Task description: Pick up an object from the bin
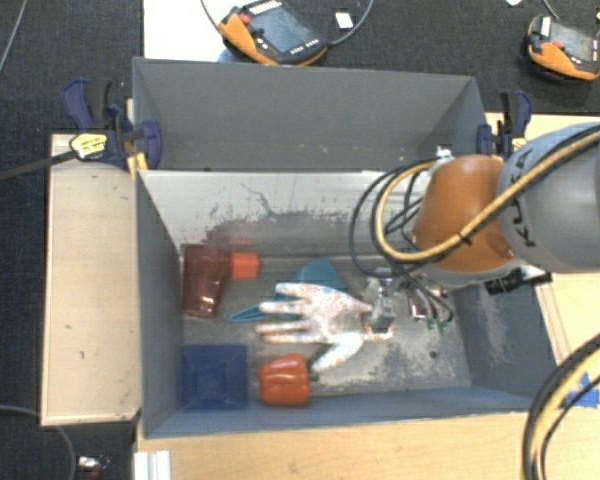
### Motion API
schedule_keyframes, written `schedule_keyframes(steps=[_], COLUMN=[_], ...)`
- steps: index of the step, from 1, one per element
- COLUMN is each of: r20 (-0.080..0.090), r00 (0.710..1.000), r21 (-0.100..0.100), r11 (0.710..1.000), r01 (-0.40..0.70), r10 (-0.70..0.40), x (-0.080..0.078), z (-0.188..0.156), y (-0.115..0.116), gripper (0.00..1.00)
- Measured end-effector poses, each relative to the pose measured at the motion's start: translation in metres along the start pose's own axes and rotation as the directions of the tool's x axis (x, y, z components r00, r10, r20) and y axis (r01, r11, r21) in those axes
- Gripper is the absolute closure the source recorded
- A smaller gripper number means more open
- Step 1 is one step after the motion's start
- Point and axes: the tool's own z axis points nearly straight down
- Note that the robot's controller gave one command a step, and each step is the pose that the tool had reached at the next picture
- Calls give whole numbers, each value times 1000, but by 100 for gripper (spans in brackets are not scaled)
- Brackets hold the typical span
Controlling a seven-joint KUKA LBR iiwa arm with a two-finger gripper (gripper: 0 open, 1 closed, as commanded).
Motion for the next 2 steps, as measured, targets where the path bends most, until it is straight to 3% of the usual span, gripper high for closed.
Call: schedule_keyframes(steps=[1,2], r20=[-1,8], r00=[984,1000], r21=[-2,2], r11=[984,1000], r01=[180,24], r10=[-180,-24], x=[55,20], z=[6,-96], y=[34,14], gripper=[100,100])
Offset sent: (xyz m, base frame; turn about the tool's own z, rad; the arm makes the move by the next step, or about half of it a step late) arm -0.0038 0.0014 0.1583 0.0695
